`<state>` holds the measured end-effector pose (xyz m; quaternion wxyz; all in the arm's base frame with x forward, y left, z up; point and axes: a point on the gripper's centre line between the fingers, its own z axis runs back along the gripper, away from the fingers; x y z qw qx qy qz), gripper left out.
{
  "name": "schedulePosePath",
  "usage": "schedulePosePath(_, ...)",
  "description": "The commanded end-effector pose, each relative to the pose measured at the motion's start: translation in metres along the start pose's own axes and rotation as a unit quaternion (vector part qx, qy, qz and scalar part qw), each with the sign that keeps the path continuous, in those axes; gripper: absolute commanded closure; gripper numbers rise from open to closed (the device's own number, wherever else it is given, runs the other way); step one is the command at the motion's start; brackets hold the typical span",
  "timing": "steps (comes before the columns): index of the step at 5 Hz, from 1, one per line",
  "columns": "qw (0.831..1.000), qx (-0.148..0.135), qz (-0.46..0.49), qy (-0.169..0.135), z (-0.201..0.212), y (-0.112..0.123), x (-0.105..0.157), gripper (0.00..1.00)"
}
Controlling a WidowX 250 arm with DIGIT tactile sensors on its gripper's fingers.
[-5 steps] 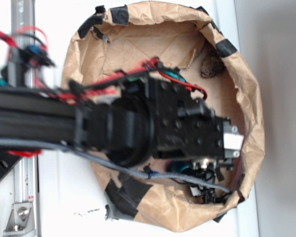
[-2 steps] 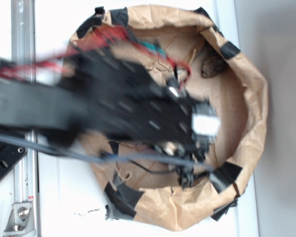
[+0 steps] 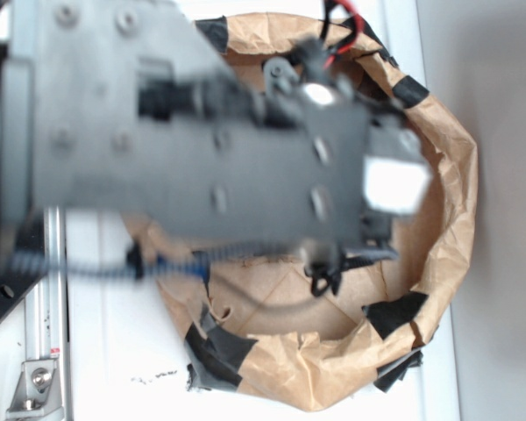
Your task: Grab the plastic pickle.
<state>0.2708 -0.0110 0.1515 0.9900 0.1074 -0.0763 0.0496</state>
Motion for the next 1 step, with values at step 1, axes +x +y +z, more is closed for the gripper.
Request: schedulePosePath(1, 0.999, -0.008, -0.011, -0.048, 0.0314, -0.0030, 0.0016, 1.00)
